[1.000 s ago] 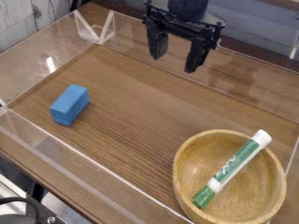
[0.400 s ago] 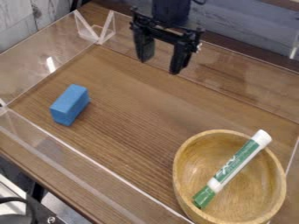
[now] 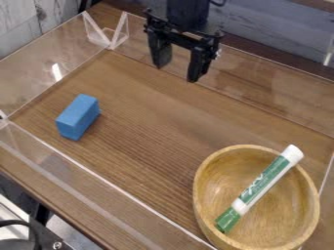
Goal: Remove the green marker from inside the brown bowl and put it on the table
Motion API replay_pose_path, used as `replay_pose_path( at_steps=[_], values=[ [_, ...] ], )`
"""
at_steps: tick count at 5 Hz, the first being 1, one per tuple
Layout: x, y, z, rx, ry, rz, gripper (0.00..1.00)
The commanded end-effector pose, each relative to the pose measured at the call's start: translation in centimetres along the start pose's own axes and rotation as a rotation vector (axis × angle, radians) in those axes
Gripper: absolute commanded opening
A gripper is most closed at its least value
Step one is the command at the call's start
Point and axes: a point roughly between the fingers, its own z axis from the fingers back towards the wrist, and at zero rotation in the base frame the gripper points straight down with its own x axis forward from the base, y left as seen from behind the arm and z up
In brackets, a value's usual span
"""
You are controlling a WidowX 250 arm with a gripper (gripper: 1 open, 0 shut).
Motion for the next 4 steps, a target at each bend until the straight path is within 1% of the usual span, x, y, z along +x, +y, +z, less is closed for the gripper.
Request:
replay_pose_path(
  at_steps=[1, 3, 4],
  values=[
    [0.75, 0.56, 1.03, 0.011, -0.070, -0.008, 1.00],
    [1.35, 0.86, 0.67, 0.017, -0.118, -0.012, 1.00],
    [1.58, 0.97, 0.47, 0.019, -0.136, -0.010, 1.00]
  ],
)
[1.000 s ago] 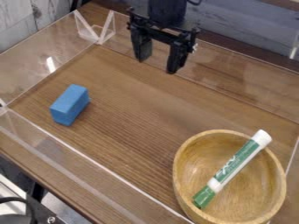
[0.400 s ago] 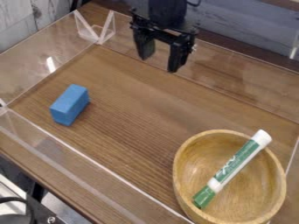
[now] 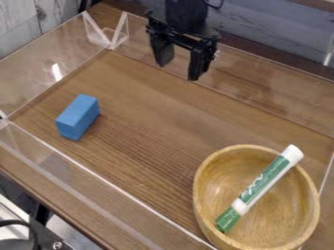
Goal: Remove the green marker from inside the brown bowl and put it on the table
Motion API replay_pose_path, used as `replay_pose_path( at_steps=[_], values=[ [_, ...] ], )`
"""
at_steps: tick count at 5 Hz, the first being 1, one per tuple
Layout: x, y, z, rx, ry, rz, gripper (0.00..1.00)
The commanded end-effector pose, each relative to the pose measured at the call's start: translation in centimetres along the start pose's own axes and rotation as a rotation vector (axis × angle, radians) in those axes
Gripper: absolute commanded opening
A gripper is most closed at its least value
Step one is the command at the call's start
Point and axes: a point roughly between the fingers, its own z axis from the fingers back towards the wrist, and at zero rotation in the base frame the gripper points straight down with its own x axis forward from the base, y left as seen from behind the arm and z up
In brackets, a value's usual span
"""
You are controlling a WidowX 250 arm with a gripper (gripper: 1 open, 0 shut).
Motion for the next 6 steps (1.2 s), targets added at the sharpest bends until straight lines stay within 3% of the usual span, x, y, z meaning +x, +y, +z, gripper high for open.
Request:
replay_pose_path(
  at_steps=[1, 6],
  values=[
    [0.69, 0.41, 0.84, 0.008, -0.056, 0.011, 1.00],
    [1.40, 0.78, 0.02, 0.027, -0.117, 0.050, 1.00]
  ],
)
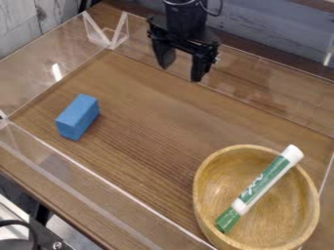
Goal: Remove the green marker from inside the brown bowl and put it on the table
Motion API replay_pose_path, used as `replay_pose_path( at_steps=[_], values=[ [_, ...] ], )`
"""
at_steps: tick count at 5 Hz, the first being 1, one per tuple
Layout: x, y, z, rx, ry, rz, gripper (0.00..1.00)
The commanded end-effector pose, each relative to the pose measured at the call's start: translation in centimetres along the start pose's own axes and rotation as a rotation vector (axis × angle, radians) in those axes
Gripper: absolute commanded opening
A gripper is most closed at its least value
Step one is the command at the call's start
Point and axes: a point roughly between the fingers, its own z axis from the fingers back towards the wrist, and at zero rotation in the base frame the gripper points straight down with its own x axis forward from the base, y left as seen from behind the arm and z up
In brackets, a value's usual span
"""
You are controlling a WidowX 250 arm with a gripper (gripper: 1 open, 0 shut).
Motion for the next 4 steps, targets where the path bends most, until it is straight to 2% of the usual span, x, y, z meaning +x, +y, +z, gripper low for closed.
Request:
replay_pose_path(
  at_steps=[1, 4],
  values=[
    [0.70, 0.42, 1.02, 0.016, -0.049, 0.026, 1.00],
    [0.89, 0.28, 0.69, 0.028, -0.069, 0.040, 1.00]
  ],
)
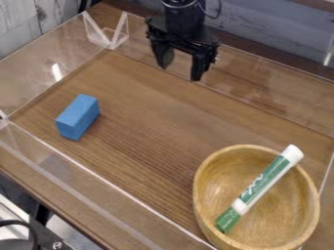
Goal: Remove the green marker from inside the brown bowl and put it on the table
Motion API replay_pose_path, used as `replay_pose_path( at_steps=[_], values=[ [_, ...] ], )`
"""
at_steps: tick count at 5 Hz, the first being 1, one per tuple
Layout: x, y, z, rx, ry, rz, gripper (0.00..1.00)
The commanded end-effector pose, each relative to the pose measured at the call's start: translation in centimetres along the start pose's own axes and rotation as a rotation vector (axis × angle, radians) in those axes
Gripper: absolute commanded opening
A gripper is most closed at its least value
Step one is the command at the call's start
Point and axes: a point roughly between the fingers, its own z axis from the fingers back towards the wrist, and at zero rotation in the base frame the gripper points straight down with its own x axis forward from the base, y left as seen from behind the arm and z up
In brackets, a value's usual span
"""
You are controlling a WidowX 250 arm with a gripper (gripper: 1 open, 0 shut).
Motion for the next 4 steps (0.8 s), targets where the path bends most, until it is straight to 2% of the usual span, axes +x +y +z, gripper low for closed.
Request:
replay_pose_path(
  at_steps=[1, 4],
  values=[
    [0.7, -0.1, 0.8, 0.010, -0.041, -0.007, 1.00],
    [-0.8, -1.5, -0.4, 0.009, 0.029, -0.017, 1.00]
  ],
)
